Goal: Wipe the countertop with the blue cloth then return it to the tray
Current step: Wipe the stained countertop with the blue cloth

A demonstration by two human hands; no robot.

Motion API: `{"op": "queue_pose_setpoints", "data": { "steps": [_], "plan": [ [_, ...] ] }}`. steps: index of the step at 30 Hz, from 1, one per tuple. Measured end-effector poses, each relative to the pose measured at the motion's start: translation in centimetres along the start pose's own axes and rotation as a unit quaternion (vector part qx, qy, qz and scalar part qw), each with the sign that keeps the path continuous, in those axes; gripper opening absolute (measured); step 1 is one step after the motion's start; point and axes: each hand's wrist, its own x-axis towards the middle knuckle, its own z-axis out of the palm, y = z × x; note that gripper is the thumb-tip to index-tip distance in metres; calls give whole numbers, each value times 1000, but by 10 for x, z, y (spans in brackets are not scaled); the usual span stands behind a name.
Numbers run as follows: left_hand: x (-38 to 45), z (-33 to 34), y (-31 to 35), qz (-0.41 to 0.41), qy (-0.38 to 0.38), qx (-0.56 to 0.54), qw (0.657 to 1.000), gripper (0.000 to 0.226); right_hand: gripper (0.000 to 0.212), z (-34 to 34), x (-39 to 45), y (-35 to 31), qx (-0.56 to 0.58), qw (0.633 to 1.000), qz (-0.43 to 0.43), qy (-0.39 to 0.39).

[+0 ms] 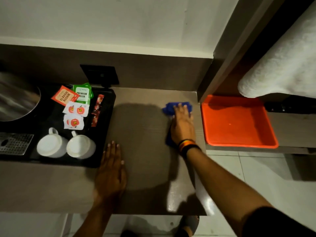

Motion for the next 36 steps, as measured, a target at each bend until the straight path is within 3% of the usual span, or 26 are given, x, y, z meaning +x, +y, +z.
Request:
{"op": "queue_pose_setpoints", "data": {
  "steps": [5, 10, 12, 17, 20, 24, 27, 30, 33, 36],
  "plan": [
    [-3, 6, -5, 2, 14, -2, 1000, 59, 40, 4, 87, -5, -53, 989, 116, 75],
    [-2, 7, -2, 18, 22, -22, 999, 59, 30, 2, 87, -11, -74, 988, 113, 69],
    [0, 5, -1, 13, 19, -23, 999, 59, 28, 4, 80, -28, -67, 996, 63, 20],
    [-1, -9, 7, -13, -8, -24, 1000, 62, 38, 18, 2, -73, -1, 981, -177, -82],
    [-1, -13, 11, -26, -5, -21, 999, 58, 47, 14, -24, -47, 1, 979, -180, -97],
    [-2, -5, 7, -19, 19, -16, 1000, 57, 51, 28, 33, -67, -62, 990, -99, -80],
    [-1, -3, 5, -27, 18, -17, 999, 59, 52, 46, 36, -117, -60, 978, -162, -114],
    [-4, -5, 9, -32, 2, -14, 999, 61, 53, 49, -32, -133, -57, 950, -265, -155],
    [-12, -13, 13, -37, 3, -5, 999, 59, 53, 16, -99, -87, -45, 917, -352, -184],
    [-13, -13, 11, -44, 1, -8, 999, 59, 50, -16, -100, -27, -34, 930, -313, -191]
  ]
}}
